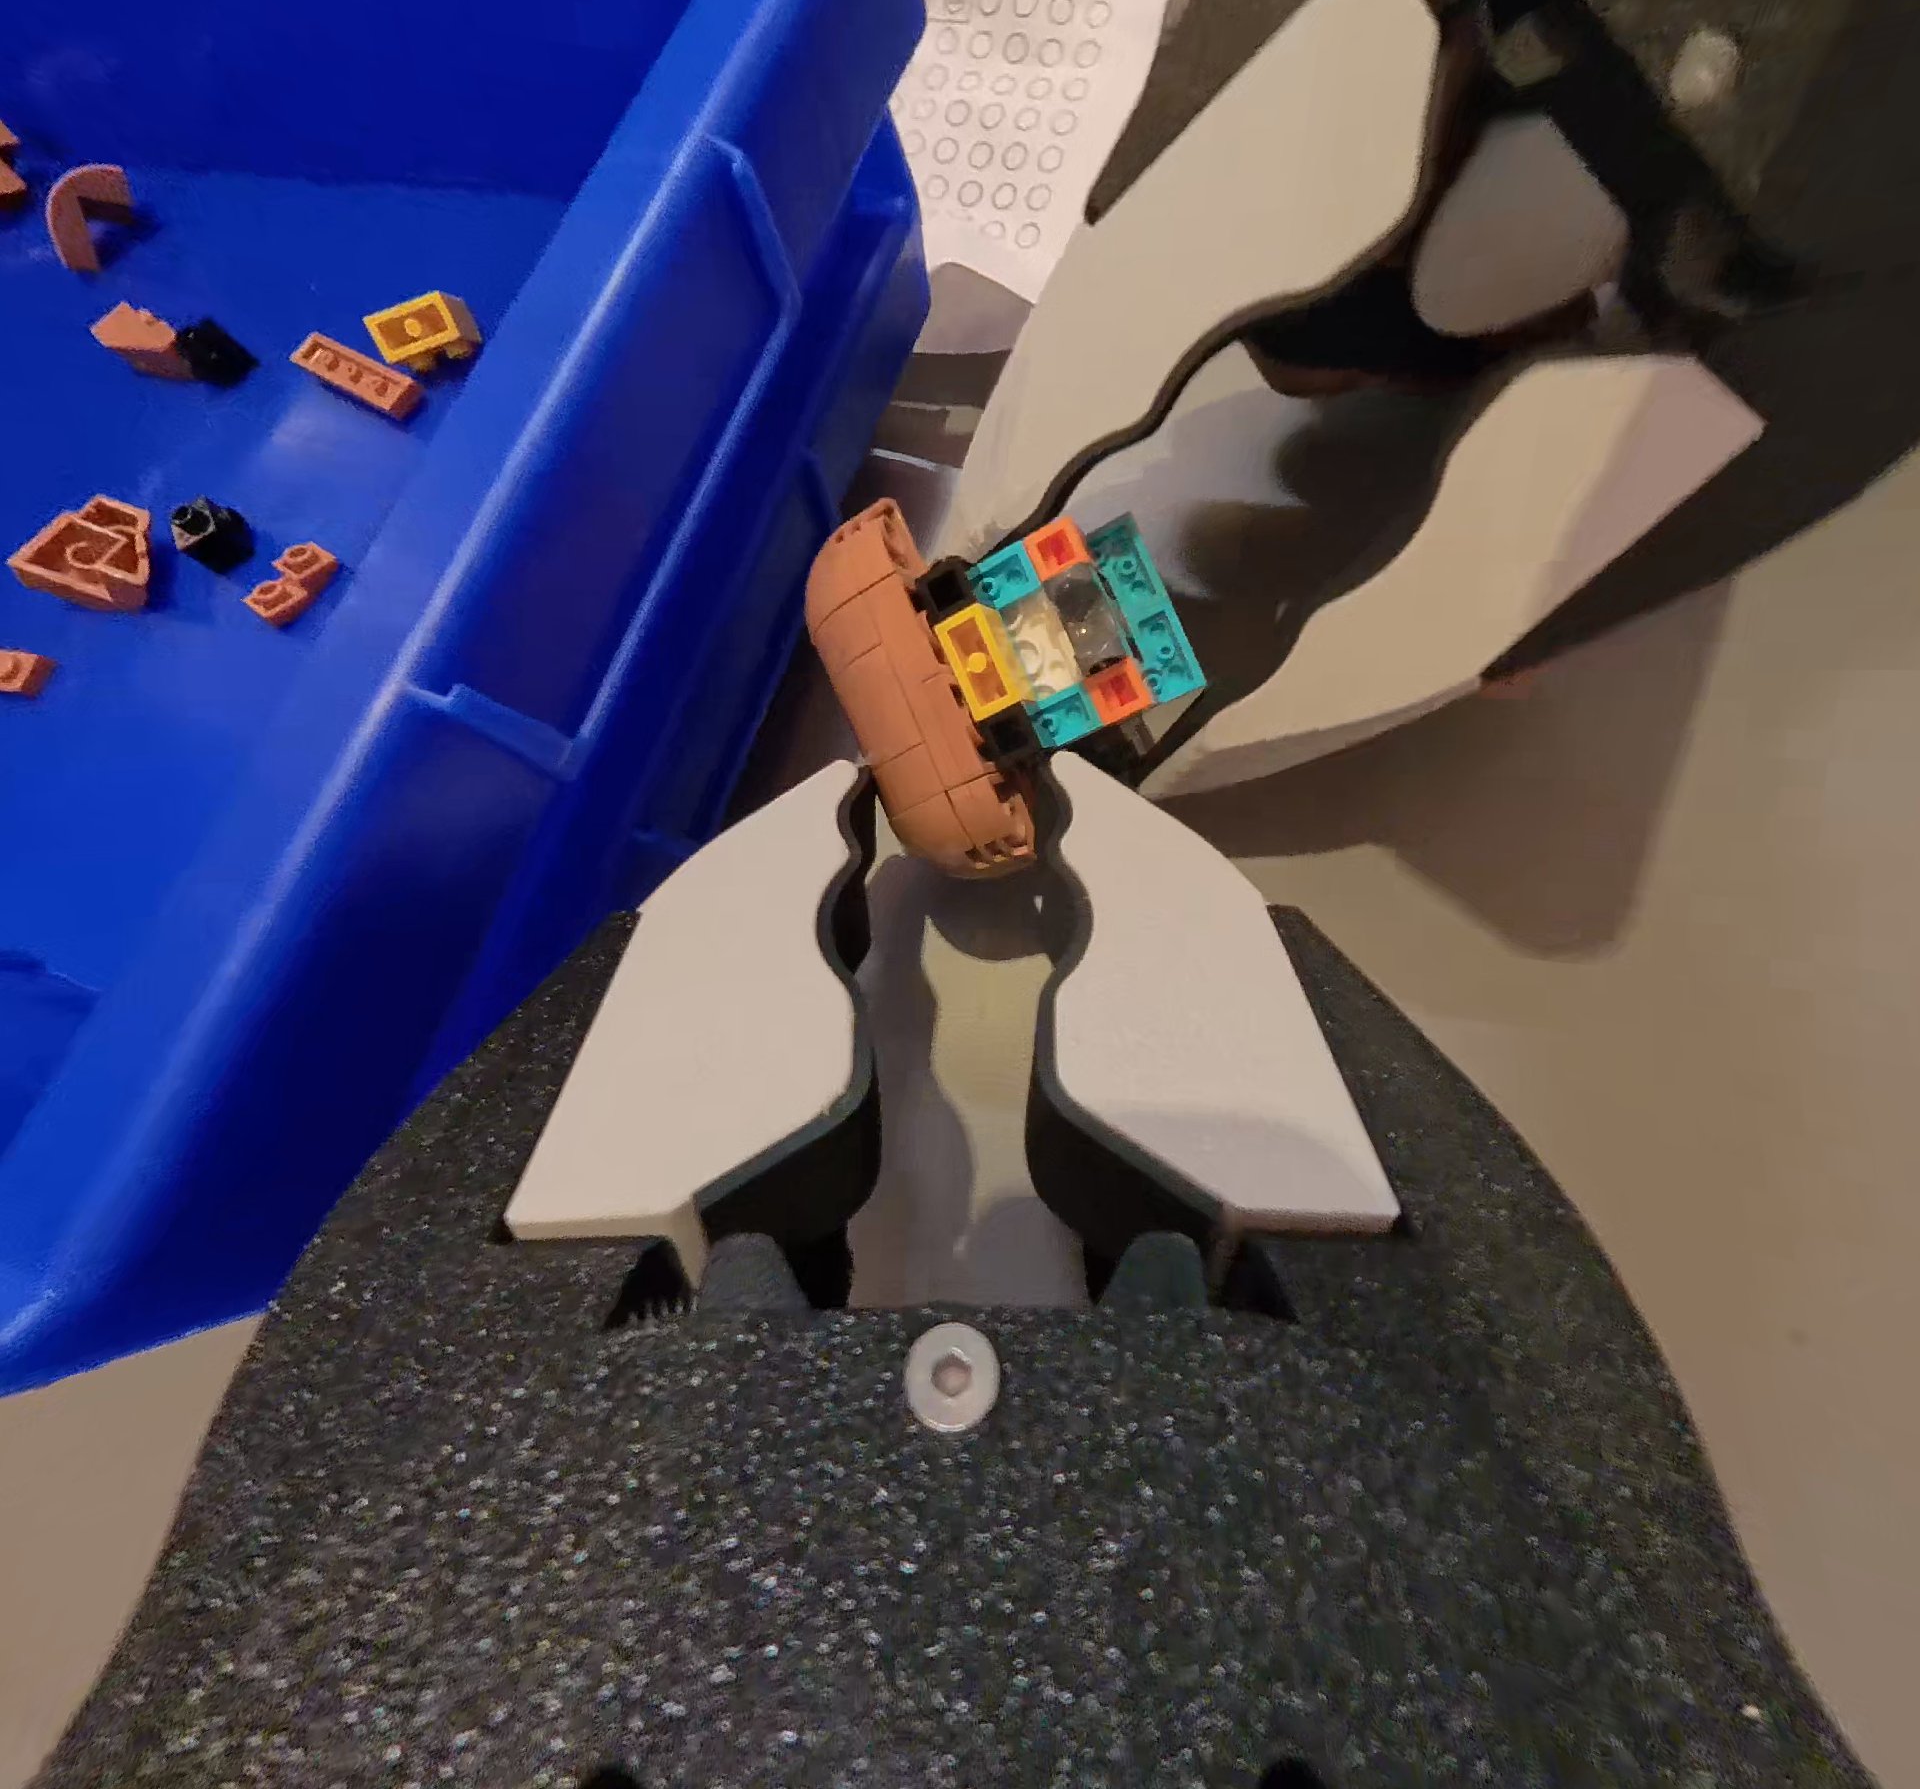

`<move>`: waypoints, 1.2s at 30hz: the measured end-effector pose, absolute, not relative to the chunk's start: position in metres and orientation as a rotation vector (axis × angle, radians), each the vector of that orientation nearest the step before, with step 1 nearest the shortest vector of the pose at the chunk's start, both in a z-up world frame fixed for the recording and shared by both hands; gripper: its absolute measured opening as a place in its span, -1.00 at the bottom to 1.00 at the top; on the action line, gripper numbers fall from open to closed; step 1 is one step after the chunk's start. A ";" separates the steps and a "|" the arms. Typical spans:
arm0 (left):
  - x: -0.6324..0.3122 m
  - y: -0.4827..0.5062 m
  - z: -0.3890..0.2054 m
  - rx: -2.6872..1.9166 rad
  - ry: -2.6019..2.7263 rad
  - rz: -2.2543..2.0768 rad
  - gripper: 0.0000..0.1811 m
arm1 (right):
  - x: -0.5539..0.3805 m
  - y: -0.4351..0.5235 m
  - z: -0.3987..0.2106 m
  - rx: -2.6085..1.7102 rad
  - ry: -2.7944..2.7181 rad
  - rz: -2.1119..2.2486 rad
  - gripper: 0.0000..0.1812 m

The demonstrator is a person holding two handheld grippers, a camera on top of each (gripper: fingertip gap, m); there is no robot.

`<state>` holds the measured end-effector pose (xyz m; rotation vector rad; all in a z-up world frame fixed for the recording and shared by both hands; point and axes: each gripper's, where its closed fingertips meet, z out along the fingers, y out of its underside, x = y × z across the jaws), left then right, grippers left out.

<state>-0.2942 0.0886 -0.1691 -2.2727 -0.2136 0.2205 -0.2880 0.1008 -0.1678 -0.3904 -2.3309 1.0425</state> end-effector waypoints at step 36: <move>-0.283 0.086 -0.172 -2.310 0.075 0.309 -0.63 | -0.279 0.099 -0.167 -0.084 -2.350 1.101 -0.51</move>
